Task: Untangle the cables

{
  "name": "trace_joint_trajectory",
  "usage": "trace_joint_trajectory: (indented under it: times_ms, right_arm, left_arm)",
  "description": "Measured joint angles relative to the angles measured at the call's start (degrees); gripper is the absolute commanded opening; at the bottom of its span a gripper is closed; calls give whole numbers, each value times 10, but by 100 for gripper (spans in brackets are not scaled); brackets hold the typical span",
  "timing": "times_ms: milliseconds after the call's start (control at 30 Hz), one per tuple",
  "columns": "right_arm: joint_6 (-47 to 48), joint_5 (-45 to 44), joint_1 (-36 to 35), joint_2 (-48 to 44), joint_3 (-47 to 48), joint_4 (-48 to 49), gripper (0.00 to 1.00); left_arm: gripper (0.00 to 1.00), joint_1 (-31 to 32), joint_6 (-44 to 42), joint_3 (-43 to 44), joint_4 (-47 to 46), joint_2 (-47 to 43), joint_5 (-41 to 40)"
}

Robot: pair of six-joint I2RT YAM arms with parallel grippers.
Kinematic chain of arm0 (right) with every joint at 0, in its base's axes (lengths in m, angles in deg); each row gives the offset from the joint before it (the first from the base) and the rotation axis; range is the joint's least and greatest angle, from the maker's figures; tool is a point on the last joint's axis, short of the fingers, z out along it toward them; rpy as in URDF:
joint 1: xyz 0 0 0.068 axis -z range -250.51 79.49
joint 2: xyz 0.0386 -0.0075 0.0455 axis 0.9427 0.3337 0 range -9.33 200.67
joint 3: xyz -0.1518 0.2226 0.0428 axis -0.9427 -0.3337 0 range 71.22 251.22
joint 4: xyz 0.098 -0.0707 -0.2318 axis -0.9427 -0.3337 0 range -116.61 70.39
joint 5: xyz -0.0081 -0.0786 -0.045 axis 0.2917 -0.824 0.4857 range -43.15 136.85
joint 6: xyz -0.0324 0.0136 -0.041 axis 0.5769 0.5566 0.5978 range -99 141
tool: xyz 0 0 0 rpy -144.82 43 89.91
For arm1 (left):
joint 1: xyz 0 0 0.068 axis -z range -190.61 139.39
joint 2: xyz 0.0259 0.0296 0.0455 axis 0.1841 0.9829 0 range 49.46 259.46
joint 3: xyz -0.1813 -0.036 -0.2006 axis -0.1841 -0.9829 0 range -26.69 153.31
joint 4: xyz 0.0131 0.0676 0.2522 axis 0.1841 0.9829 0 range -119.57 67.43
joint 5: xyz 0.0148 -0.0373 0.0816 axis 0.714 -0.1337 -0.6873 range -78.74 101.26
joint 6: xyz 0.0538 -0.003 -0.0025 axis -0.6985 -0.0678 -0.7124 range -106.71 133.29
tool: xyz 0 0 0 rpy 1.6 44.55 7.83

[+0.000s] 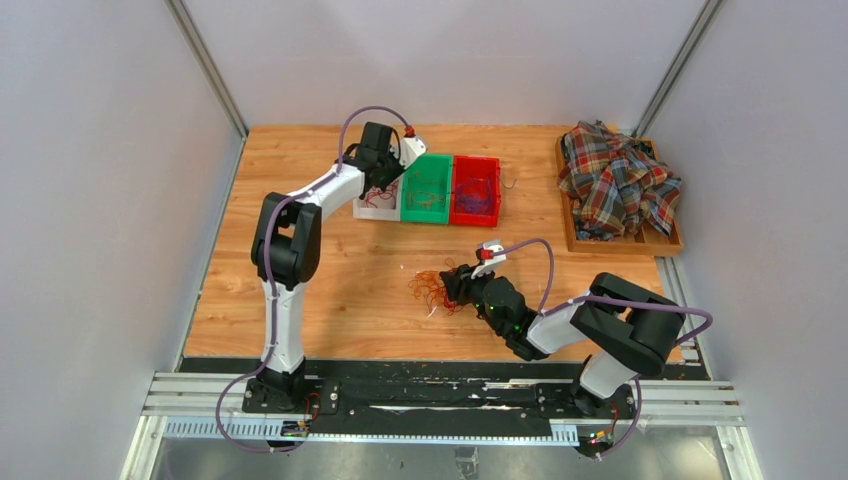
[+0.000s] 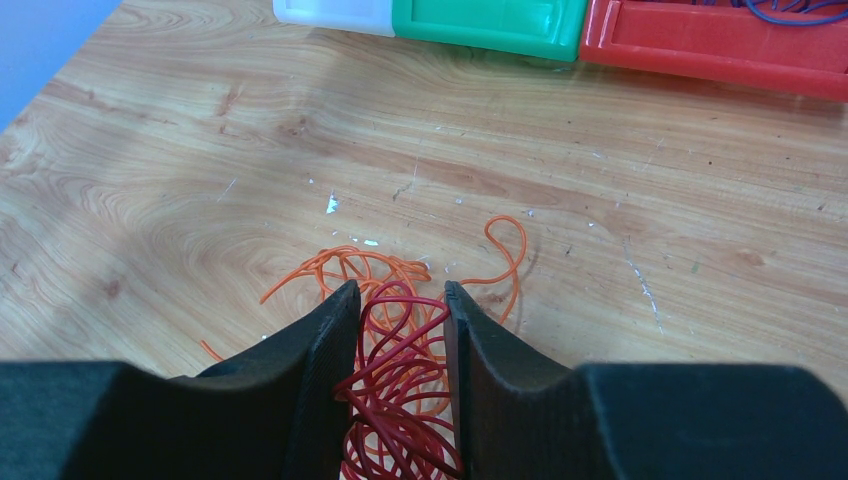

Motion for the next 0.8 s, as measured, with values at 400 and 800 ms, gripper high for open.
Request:
trace_joint_trajectory:
  times_ms: [400,800]
  right_arm:
    - [1,0,0,0,0,2,39]
    - [1,-2,0,0,-13,12,41]
  left_arm:
    - [56,3,-24,-15,-14,14,-24]
    - [77,1,0,83,91,-73,12]
